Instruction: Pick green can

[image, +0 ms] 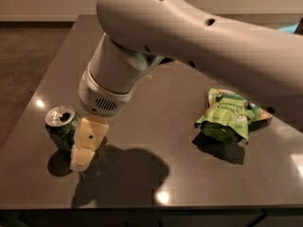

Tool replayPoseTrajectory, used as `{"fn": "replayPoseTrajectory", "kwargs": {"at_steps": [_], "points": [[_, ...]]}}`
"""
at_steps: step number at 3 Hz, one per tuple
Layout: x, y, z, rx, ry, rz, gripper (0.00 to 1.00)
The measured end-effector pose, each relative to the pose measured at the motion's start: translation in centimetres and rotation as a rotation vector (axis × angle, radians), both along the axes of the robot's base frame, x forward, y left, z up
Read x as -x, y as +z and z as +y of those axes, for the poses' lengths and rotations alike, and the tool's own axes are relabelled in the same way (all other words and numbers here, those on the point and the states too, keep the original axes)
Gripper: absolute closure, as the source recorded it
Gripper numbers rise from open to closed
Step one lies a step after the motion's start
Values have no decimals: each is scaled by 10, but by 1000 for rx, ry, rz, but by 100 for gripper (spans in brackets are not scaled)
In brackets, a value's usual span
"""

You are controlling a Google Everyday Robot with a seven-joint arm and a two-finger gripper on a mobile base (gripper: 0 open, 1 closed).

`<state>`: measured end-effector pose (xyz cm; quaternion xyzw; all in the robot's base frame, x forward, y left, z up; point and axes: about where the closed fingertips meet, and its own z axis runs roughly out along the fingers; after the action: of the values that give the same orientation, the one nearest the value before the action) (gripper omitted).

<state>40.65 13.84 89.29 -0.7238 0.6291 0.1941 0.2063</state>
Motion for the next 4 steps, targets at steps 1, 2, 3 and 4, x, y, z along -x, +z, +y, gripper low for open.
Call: {"fn": "replayPoseTrajectory", "kwargs": {"at_steps": [1, 2, 3, 4], "points": [[2, -2, 13, -13, 0, 16, 16], [1, -3, 22, -25, 4, 44, 47], [-1, -3, 24, -30, 8, 67, 70], [-14, 16, 9, -61, 1, 91, 99]]}}
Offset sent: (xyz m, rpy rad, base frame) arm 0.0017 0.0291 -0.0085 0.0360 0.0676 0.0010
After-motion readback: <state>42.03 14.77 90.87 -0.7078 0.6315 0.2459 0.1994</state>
